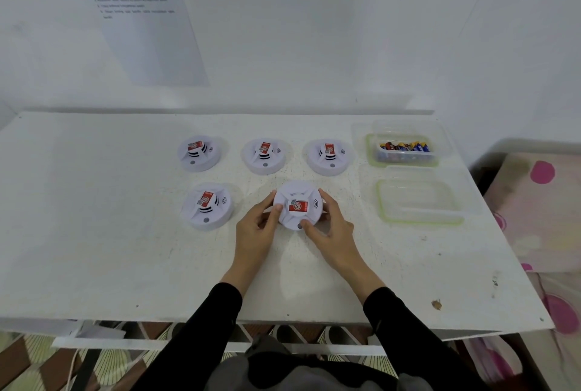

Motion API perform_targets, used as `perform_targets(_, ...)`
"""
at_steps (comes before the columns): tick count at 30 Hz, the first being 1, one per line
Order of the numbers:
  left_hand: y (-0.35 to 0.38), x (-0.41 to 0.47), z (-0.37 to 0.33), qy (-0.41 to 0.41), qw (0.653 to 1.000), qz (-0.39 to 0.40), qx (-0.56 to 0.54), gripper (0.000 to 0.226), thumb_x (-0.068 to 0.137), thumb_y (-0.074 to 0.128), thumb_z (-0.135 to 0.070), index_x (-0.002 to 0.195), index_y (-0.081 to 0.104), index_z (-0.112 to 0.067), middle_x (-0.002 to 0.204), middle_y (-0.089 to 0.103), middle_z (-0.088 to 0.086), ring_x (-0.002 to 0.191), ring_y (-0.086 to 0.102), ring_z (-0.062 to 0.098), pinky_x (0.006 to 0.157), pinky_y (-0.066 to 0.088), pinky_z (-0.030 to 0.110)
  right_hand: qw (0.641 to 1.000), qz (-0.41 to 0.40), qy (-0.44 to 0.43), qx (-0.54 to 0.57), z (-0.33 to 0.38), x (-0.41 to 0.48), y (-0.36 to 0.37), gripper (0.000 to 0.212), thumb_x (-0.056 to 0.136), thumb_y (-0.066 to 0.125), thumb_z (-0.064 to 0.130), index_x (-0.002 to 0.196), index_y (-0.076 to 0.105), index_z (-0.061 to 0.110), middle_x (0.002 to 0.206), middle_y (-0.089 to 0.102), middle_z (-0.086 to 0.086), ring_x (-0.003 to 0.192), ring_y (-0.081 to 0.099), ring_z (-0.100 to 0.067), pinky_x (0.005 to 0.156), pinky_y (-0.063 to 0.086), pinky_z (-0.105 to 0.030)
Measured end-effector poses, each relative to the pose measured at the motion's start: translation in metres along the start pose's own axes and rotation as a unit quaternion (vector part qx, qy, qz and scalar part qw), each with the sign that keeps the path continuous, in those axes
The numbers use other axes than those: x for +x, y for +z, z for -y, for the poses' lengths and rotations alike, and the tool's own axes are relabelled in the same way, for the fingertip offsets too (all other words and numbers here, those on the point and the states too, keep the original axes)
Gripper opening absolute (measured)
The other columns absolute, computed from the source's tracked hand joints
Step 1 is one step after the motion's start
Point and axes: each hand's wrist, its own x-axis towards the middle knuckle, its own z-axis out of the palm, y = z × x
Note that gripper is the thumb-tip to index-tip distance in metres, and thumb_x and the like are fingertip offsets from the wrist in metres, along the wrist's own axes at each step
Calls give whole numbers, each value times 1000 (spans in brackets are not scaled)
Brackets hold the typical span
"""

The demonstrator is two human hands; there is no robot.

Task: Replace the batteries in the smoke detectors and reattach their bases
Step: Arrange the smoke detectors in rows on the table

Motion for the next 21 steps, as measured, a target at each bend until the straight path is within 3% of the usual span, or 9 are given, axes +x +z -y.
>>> perform_targets(21, 0, 1, 2, 4, 1000, 2, 5, 40, 98, 60, -25, 138, 59, -19, 128, 66, -9, 113, 62, -4, 91, 50, 13, 1000, 3, 2, -2, -4, 2, 2, 68, 79, 65, 51, 140, 35, 43, 129, 53, 29, 116, 54, -2, 106, 38, -51)
